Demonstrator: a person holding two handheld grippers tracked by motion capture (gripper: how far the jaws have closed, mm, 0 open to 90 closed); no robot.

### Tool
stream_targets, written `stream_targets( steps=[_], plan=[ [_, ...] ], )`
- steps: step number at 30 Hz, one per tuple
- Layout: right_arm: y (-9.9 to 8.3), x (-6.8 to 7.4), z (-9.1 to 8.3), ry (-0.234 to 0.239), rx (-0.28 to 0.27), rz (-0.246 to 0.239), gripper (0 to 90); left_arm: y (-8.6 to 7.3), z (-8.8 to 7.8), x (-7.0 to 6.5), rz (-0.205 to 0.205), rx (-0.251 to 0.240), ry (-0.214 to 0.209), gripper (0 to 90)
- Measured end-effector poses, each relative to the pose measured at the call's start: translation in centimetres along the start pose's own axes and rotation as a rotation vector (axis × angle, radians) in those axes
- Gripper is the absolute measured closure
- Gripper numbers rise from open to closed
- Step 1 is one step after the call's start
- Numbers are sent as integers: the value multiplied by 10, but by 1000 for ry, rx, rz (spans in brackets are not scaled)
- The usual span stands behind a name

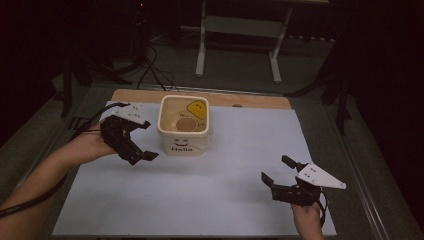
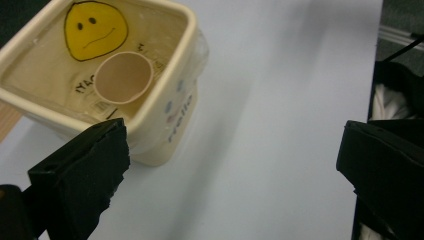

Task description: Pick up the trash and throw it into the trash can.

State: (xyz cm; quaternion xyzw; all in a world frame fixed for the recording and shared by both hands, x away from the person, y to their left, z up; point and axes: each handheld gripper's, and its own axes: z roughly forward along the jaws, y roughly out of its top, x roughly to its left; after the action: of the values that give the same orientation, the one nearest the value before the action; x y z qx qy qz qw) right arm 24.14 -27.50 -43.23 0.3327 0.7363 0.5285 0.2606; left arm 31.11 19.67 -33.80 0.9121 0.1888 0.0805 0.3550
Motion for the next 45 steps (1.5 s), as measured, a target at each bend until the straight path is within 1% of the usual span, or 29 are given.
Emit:
stream_targets(
  steps=[2, 5, 6, 8, 10, 16, 17, 18, 19, 20, 23, 25, 26, 27, 28, 29, 31, 34, 37, 42, 44, 45],
  plan=[
    [0, 0, 0, -1, 0, 4, 119, -5, 1, -5, 5, -13, -3, 14],
    [0, -1, -1, -2, -1, 8, 119, -12, 4, -14, -3, -42, 0, 14],
    [0, -1, -1, -3, 0, 7, 118, -15, 5, -16, 0, -48, 1, 14],
    [0, -1, -1, -1, 0, 13, 118, -19, 7, -20, -4, -63, -12, 14],
    [0, -1, 0, -2, 0, 11, 119, -24, 9, -25, -8, -79, -11, 14],
    [0, -1, -1, -8, -3, 0, 119, -38, 16, -34, -16, -99, -14, 14],
    [-1, -1, 0, -5, -4, 1, 119, -40, 18, -36, -12, -97, -4, 14],
    [-1, -1, 0, -6, -1, 1, 119, -43, 20, -37, -13, -98, -4, 14],
    [-1, -1, 0, -8, 2, 0, 119, -45, 21, -38, -16, -104, -12, 14],
    [-1, -1, 0, -7, 2, 0, 119, -48, 23, -39, -24, -113, -10, 14],
    [-1, -1, 0, -6, 2, 0, 118, -55, 30, -40, -36, -117, -13, 14],
    [-2, -2, 0, -6, 1, 1, 119, -60, 34, -41, -32, -129, -33, 14],
    [-2, -2, 0, -7, 3, 2, 119, -60, 34, -41, -32, -129, -33, 14],
    [-2, -2, 0, -5, 1, 4, 119, -64, 38, -42, -41, -139, -37, 14],
    [-2, -2, 0, -5, 1, 4, 119, -64, 38, -42, -41, -139, -37, 14],
    [-2, -2, 0, -5, 3, 5, 119, -67, 40, -42, -47, -149, -35, 14],
    [-2, -2, 1, -7, 5, 2, 119, -72, 44, -43, -68, -166, -35, 14],
    [-3, -2, 1, -8, 8, 1, 119, -78, 48, -45, -87, -173, -41, 14],
    [-3, -2, 1, -11, 8, -2, 118, -83, 52, -49, -87, -164, -33, 14],
    [-3, -2, 2, -12, 13, -1, 119, -92, 60, -54, -102, -175, -34, 14],
    [-4, -3, 2, -13, 15, -2, 119, -94, 63, -56, -99, -170, -23, 14],
    [-4, -3, 2, -13, 16, -1, 119, -95, 65, -56, -98, -171, -24, 14]
  ],
)
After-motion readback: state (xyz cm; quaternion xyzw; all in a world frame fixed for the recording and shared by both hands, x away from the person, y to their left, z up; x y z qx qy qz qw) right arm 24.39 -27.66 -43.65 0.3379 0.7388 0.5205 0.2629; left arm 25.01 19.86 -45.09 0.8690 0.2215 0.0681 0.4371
